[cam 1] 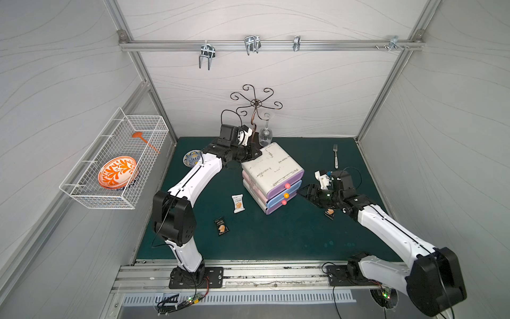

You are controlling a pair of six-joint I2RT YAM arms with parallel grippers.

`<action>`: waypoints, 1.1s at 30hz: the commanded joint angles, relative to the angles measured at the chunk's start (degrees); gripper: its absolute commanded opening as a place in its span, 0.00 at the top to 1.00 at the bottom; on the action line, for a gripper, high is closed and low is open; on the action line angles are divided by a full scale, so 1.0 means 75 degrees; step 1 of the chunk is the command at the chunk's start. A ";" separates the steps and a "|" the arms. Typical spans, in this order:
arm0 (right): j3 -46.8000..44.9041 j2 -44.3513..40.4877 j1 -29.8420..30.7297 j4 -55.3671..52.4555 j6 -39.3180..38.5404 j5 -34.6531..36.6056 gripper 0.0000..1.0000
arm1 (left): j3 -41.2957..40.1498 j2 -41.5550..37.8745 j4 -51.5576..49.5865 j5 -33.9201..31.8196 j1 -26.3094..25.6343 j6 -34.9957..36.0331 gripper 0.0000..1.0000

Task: Take the cookies out of the drawer
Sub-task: Adjust the drawer in the storage box.

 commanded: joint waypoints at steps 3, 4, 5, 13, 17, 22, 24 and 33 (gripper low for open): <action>-0.0552 0.0323 0.0397 0.1096 0.0706 0.0367 0.33 | -0.0600 0.0338 -0.0170 -0.0119 0.0154 0.0200 0.95; -0.0724 0.0409 0.0467 0.1433 0.0957 0.0421 0.32 | -0.0643 0.0355 -0.0168 -0.0105 0.0178 0.0192 0.95; -0.0866 0.0524 0.0548 0.1751 0.1150 0.0492 0.31 | -0.0679 0.0369 -0.0169 -0.0083 0.0194 0.0198 0.96; -0.1568 0.1218 0.1190 0.3306 0.1896 0.1654 0.32 | -0.0799 0.0489 -0.0195 -0.0017 0.0287 0.0233 0.97; -0.2027 0.1513 0.1375 0.4333 0.2258 0.2193 0.35 | -0.0896 0.0500 -0.0159 0.0025 0.0354 0.0251 0.97; -0.2121 0.1949 0.1650 0.5137 0.2364 0.2534 0.36 | -0.1013 0.0496 -0.0137 0.0036 0.0403 0.0257 0.97; -0.2046 0.2105 0.1713 0.5216 0.2366 0.2611 0.36 | -0.1040 0.0472 -0.0125 0.0036 0.0410 0.0257 0.97; -0.1666 0.2359 0.1843 0.5282 0.2323 0.2616 0.33 | -0.1034 0.0458 -0.0105 0.0083 0.0466 0.0209 0.98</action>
